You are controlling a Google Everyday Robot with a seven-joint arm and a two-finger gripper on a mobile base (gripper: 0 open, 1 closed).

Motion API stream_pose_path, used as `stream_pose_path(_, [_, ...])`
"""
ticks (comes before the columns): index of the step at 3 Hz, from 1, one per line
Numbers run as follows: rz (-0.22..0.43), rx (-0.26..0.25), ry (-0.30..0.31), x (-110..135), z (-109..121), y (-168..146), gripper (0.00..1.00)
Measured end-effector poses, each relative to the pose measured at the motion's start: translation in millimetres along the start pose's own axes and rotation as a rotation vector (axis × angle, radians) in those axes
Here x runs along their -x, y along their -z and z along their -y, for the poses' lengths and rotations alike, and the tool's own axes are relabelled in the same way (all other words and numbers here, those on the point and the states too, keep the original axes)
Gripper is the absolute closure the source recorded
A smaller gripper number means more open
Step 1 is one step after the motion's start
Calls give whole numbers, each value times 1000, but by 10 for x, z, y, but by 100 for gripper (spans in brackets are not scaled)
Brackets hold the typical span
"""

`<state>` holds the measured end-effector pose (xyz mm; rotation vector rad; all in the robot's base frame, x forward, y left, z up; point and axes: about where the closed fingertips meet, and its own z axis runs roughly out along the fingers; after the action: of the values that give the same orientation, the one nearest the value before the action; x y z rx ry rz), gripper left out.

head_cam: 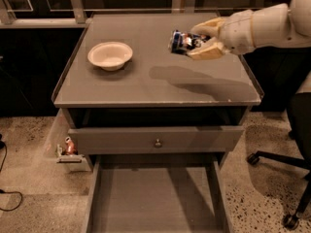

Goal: Pick pepsi can from middle drawer and place on counter

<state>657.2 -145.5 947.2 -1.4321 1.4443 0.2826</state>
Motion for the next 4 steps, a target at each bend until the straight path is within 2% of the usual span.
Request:
stream_pose_path(1, [-23,60,-69,-83,-11,-239,100])
stream_pose_path(3, [-142,114,-152,-449,-125,-558,100])
stream_pose_path(4, [-176,136,-180,-584,-208,-624,100])
